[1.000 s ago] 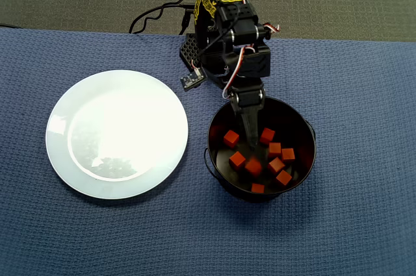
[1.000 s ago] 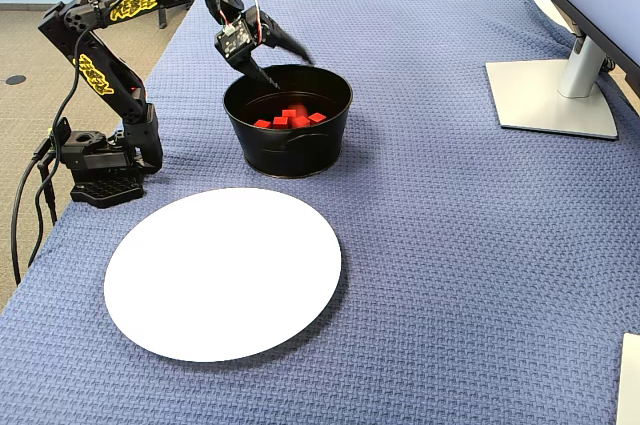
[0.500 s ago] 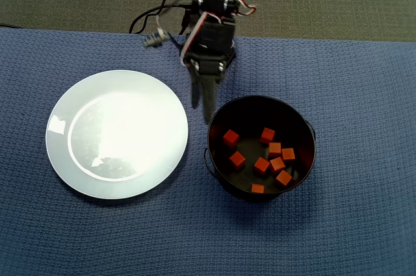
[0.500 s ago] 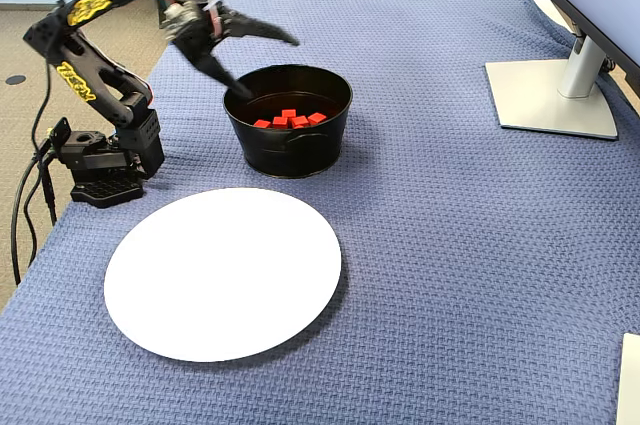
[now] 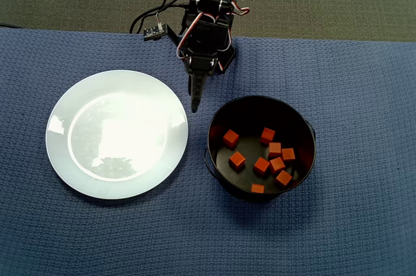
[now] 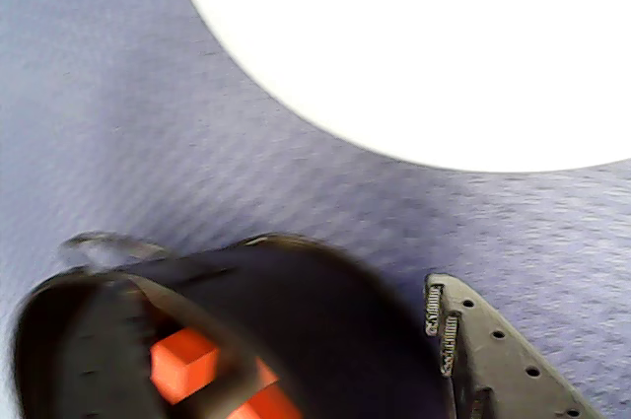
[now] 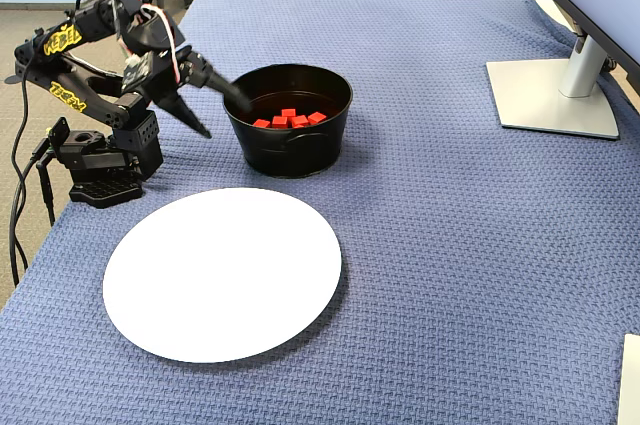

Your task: Pick up the red cubes from the white plate and place them in the black recipient

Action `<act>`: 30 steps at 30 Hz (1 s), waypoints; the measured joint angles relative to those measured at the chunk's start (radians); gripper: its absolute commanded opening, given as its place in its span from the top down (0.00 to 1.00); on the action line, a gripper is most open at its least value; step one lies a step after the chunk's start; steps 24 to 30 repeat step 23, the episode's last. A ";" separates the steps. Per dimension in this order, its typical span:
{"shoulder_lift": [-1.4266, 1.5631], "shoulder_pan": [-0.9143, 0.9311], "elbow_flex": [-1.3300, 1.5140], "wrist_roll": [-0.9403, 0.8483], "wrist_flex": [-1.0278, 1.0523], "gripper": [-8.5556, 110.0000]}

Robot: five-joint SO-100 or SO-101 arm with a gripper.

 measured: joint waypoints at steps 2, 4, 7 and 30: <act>0.040 0.003 0.067 0.000 -0.003 0.75; 0.075 0.006 0.137 0.000 -0.021 0.77; 0.127 0.009 0.199 0.000 -0.031 0.79; 0.213 0.060 0.390 -0.017 -0.069 0.92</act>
